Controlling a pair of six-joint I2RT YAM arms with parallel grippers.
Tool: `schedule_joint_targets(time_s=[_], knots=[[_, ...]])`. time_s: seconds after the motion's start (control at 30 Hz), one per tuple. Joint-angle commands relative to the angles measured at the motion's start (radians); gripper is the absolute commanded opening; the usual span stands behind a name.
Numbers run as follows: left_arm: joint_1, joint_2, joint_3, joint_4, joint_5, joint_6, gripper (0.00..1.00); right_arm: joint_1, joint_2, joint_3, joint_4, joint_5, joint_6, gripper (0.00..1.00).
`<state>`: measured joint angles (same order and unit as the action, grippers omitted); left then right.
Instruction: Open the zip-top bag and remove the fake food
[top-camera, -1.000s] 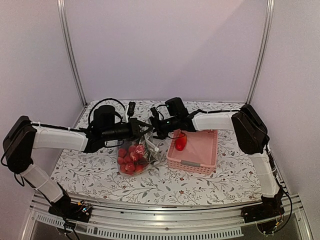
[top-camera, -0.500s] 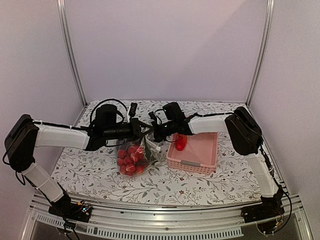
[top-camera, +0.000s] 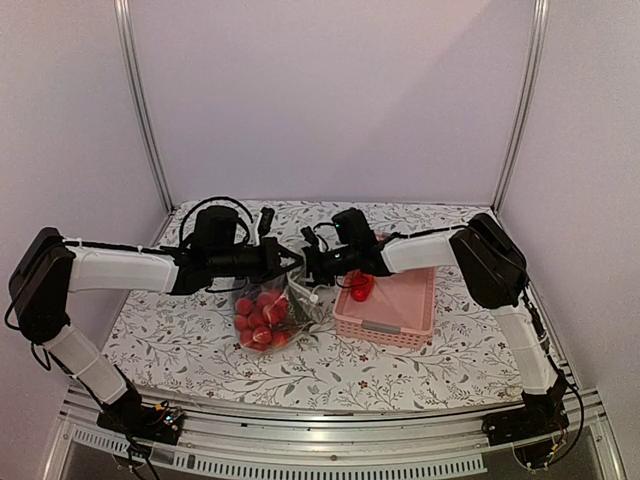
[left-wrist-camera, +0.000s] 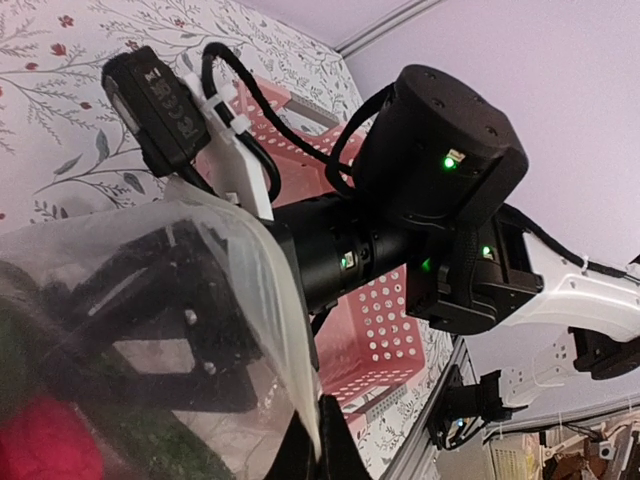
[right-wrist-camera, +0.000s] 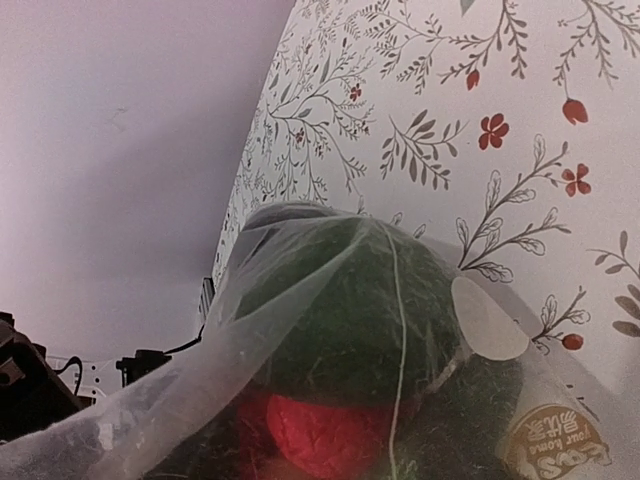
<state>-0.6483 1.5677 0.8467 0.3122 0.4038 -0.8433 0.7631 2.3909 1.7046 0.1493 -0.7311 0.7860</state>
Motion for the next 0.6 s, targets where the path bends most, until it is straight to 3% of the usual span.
schedule_joint_targets(time_s=[0.0,0.1,0.27,0.57], knots=[[0.008,-0.005,0.033,0.016,0.075,0.028,0.00,-0.004,-0.062,-0.002,0.086,-0.036,0.030,0.62],[0.007,-0.007,0.054,0.010,0.085,0.037,0.00,-0.004,-0.054,0.005,0.057,-0.036,0.038,0.63],[0.008,-0.027,0.104,-0.213,-0.070,0.089,0.00,-0.005,-0.123,0.005,-0.100,0.020,-0.031,0.64],[0.003,-0.032,0.119,-0.296,-0.112,0.120,0.00,-0.012,-0.202,0.064,-0.468,0.119,-0.157,0.63]])
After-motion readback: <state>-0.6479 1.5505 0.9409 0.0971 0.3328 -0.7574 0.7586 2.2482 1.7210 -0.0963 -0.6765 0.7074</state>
